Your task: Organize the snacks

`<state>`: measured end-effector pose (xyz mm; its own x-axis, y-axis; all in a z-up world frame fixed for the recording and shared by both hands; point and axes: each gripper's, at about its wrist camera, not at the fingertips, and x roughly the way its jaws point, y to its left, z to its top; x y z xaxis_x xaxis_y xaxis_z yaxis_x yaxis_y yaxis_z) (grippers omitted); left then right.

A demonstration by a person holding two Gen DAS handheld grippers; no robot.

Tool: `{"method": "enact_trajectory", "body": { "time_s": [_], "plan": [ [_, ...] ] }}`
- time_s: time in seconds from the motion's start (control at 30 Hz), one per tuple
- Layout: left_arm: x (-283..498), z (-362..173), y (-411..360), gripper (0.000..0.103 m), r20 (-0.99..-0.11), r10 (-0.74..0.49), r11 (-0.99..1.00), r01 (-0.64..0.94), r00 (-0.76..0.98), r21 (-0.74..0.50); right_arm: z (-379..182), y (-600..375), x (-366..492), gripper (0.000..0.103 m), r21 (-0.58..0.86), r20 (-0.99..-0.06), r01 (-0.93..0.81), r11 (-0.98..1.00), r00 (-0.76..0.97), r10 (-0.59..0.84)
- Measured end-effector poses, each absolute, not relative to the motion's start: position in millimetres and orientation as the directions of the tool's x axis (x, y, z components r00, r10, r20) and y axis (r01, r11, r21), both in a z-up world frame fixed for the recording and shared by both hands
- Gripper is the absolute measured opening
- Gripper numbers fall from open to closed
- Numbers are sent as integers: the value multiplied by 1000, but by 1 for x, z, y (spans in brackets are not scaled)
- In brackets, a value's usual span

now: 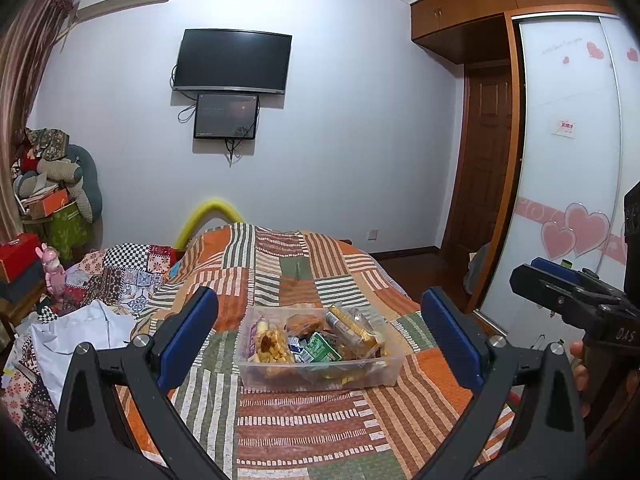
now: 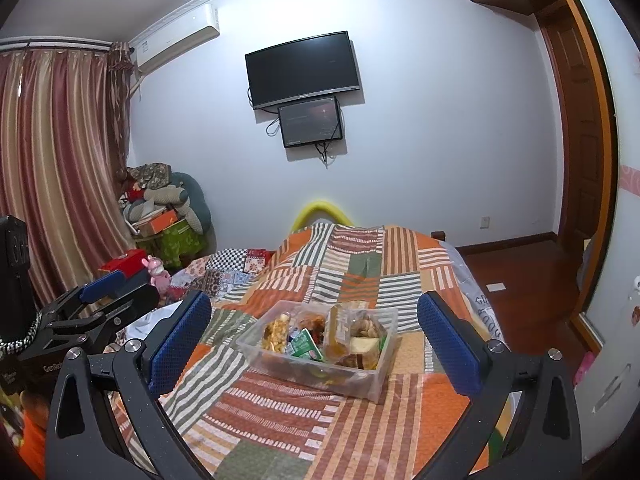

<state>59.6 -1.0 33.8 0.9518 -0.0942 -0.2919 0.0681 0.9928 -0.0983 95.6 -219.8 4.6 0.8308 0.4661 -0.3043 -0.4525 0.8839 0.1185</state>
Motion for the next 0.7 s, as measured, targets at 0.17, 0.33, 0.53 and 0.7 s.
{"method": "enact_trajectory", "body": {
  "time_s": [0.17,0.33,0.53,0.7],
  "plan": [
    [59,34,0,103,-295,-96,992,69,951,-102,4,-219,95,103,110,-307,-450,886,832,461],
    [61,35,1,103,-296,-103,991,74,950,-109,4,-218,94,103,108,-306,-449,887,834,459],
    [60,35,2,103,-289,-106,990,74,951,-121,2,-216,95,103,97,-308,-445,890,837,452],
    [59,33,-1,103,-292,-105,991,75,951,-111,1,-216,95,103,97,-309,-445,890,837,452]
  ]
}}
